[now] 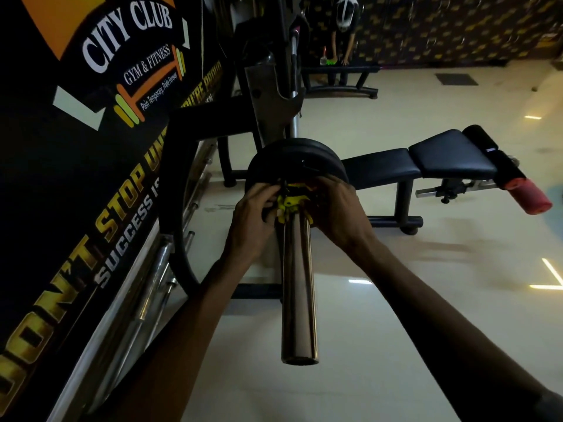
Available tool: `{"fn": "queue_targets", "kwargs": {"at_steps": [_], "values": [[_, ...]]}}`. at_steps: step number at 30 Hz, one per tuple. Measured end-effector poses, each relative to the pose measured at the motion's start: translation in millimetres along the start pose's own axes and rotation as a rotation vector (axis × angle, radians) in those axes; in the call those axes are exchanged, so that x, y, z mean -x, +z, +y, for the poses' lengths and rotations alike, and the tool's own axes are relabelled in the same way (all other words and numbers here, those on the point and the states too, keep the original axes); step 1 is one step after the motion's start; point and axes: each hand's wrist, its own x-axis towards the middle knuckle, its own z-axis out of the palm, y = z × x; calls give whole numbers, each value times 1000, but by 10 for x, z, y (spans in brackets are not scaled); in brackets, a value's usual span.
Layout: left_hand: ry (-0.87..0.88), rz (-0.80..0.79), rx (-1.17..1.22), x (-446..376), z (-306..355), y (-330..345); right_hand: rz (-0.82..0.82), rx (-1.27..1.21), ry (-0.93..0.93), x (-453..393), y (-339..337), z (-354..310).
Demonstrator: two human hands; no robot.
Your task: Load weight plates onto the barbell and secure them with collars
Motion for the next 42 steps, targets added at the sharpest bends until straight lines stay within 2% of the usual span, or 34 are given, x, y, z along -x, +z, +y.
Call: {"fn": "queue_targets", "kwargs": {"at_steps": [6, 9, 14, 23, 35, 42], "values": [[32, -22, -34, -4, 8, -34, -262, 388, -223, -102, -15, -72], [20, -29, -25, -5, -16, -38, -334, 401, -248, -173, -60, -84], [-62, 28, 27, 83, -67, 9, -264, 380, -267, -180, -84, -9], [-157, 47, 68, 90, -109, 56, -7, 310, -197, 88, 8, 160], [-129, 5, 48, 22, -50, 66, -62, 213, -123, 144, -108, 249], [-150, 44, 75, 108, -6, -13, -93, 90, -261, 49, -59, 148]]}}
